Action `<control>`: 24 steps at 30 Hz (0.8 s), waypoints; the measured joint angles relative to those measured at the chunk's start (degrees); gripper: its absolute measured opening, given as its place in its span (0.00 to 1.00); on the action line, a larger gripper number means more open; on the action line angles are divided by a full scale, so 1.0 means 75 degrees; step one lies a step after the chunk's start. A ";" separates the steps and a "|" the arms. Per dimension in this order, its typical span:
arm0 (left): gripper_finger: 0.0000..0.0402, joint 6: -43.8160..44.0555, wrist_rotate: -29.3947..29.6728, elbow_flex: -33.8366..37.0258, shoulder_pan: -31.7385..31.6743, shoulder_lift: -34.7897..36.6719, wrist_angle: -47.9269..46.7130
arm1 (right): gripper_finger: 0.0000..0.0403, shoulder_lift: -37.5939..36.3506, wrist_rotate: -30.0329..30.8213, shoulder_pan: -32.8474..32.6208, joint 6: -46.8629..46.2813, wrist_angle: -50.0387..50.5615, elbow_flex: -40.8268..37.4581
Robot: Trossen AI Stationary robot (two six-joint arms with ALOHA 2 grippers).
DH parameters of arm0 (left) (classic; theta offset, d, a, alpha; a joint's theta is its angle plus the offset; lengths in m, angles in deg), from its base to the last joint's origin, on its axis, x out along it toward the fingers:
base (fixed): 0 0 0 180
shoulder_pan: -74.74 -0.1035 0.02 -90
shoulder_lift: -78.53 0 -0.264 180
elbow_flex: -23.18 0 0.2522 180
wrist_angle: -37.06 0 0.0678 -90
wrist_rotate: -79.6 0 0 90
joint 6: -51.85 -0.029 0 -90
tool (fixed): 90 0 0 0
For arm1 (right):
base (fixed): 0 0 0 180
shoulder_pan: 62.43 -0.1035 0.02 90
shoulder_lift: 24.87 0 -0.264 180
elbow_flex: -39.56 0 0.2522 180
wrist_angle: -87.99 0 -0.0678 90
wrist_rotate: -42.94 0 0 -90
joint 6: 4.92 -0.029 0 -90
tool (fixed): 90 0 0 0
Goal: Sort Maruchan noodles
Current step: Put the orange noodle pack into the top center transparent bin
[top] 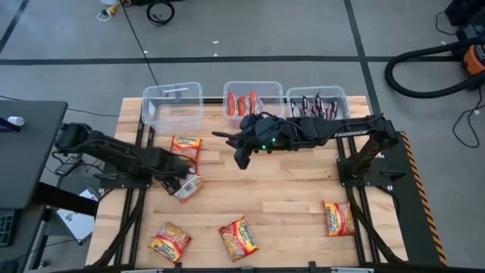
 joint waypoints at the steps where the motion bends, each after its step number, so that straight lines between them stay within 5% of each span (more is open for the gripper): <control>1: 0.40 -0.0033 -0.0131 0.0045 0.0023 -0.0107 0.0101 | 0.20 0.0000 0.0000 -0.0015 0.0000 0.0000 0.0000; 5: 0.40 -0.0177 -0.0324 0.0061 0.0186 -0.0210 0.1654 | 0.20 0.0003 0.0048 -0.0043 -0.0003 0.0019 0.0000; 11: 0.40 -0.0638 -0.0165 0.0040 0.0157 -0.0355 0.7372 | 0.20 0.0187 0.0637 -0.0115 -0.0051 0.0052 -0.0316; 13: 0.40 -0.0879 -0.0207 -0.0071 0.0160 -0.0396 0.8313 | 0.20 0.0355 0.0632 -0.0217 -0.0215 -0.0076 -0.0415; 16: 0.40 -0.1407 -0.0315 -0.0432 0.0160 -0.0227 0.7938 | 0.20 0.0709 0.0624 -0.0495 -0.0248 -0.0182 -0.0485; 24: 0.40 -0.2004 0.0262 -0.0974 0.0209 0.1339 0.4091 | 0.20 0.2336 0.0515 -0.1195 -0.0398 -0.0200 -0.0472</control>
